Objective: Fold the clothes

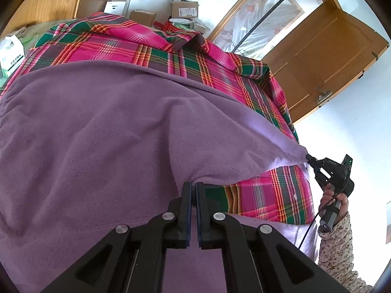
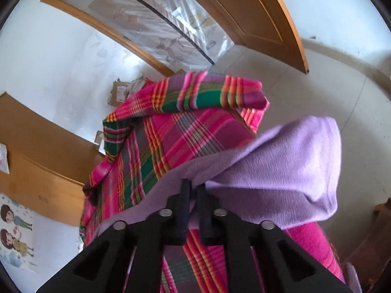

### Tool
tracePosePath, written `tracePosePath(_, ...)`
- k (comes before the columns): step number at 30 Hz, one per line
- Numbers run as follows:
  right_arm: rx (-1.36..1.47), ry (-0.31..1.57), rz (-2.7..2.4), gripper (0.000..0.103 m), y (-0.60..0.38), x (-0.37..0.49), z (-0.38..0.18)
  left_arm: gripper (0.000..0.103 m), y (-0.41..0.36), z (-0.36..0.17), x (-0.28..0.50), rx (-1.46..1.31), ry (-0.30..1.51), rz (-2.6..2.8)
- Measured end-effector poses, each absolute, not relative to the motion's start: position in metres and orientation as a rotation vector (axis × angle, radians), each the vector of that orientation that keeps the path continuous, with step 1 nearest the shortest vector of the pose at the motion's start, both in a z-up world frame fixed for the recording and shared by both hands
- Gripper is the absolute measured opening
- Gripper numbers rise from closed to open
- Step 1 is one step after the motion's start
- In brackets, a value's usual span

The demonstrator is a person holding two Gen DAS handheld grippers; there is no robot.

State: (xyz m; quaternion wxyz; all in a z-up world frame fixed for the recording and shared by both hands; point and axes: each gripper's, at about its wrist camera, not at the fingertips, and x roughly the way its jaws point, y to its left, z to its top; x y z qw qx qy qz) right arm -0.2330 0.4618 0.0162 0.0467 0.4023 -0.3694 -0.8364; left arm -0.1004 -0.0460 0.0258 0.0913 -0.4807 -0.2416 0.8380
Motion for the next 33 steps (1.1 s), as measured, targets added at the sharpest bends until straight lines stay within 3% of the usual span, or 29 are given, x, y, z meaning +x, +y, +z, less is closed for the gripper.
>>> tracePosePath(14, 0.883, -0.831, -2.737, 0.003, 0.441, -0.237, 0.116, 0.003, -0.043, 0.030, -0.099, -1.417, -0.728, 2.489)
tracePosePath(24, 1.191, -0.994, -2.707, 0.004, 0.478, -0.189, 0.031, 0.003, -0.042, 0.025, -0.096, -1.472, -0.686, 2.458)
tracePosePath(33, 1.220, -1.076, -2.700, 0.004, 0.486, -0.158, 0.008, 0.003, -0.043, 0.023, -0.092, -1.513, -0.642, 2.445)
